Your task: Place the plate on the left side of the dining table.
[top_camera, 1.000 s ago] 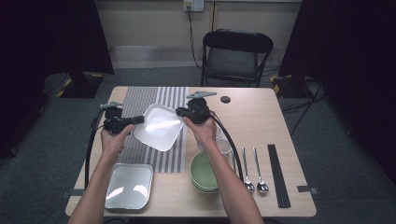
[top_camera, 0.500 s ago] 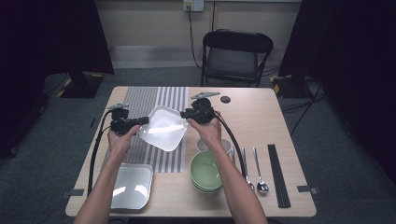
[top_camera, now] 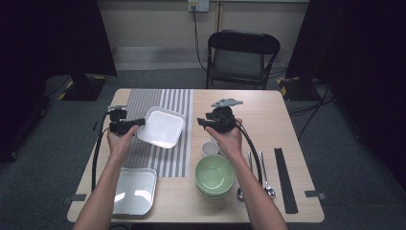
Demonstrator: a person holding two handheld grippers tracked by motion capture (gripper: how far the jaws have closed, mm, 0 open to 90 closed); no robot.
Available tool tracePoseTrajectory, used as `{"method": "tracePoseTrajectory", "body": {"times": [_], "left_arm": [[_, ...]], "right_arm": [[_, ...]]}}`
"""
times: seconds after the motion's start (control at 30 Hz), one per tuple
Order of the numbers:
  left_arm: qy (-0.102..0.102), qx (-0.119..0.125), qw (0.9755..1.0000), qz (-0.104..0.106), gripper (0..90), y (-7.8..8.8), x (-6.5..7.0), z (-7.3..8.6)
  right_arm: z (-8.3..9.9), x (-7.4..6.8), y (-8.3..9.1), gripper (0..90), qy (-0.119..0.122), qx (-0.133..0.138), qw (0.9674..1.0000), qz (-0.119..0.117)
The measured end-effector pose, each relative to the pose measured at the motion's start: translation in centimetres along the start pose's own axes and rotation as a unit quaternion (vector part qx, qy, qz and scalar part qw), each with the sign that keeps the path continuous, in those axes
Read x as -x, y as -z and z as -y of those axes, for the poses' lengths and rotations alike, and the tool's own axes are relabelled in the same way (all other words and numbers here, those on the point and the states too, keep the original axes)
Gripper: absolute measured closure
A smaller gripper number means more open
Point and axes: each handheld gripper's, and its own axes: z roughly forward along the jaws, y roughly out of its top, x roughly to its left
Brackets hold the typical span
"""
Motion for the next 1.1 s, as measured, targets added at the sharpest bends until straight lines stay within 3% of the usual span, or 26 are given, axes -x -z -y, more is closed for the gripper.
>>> {"method": "tracePoseTrajectory", "body": {"times": [0.3,0.43,0.47,0.5,0.6,0.67,0.97,1.07,1.1], "left_arm": [[0.051,-0.007,0.9982,-0.032,88.7,-1.7,-2.3,0.2],[0.073,-0.013,0.9966,-0.035,88.7,-2.3,-3.1,0.6],[0.073,-0.013,0.9966,-0.035,88.7,-2.3,-3.1,0.6],[0.061,-0.015,0.9967,-0.053,88.7,-2.3,-3.2,0.6],[0.063,-0.020,0.9963,-0.056,88.7,-2.4,-3.4,0.7],[0.063,-0.026,0.9948,-0.076,88.6,-2.8,-3.3,1.0],[0.094,-0.018,0.9901,-0.103,88.7,-3.6,-3.0,1.3],[0.099,-0.019,0.9891,-0.108,88.7,-3.9,-2.9,1.5],[0.093,-0.016,0.9883,-0.120,88.7,-4.1,-2.8,1.6]], "right_arm": [[2.4,0.8,3.0,50.3,0.005,-0.006,1.0000,0.000],[3.9,1.2,4.2,48.8,0.000,-0.005,1.0000,0.003],[4.2,1.3,4.4,48.6,-0.001,-0.004,1.0000,0.005],[4.6,1.5,4.9,48.0,-0.003,-0.003,1.0000,0.006],[5.2,1.8,5.3,47.0,-0.010,-0.007,0.9999,0.009],[6.1,2.2,5.9,46.2,-0.014,-0.012,0.9997,0.015],[7.2,1.7,7.2,44.5,0.003,-0.021,0.9995,0.025],[7.7,2.1,7.6,41.8,-0.004,-0.023,0.9993,0.028],[7.9,2.2,7.7,41.1,-0.008,-0.027,0.9991,0.032]]}}
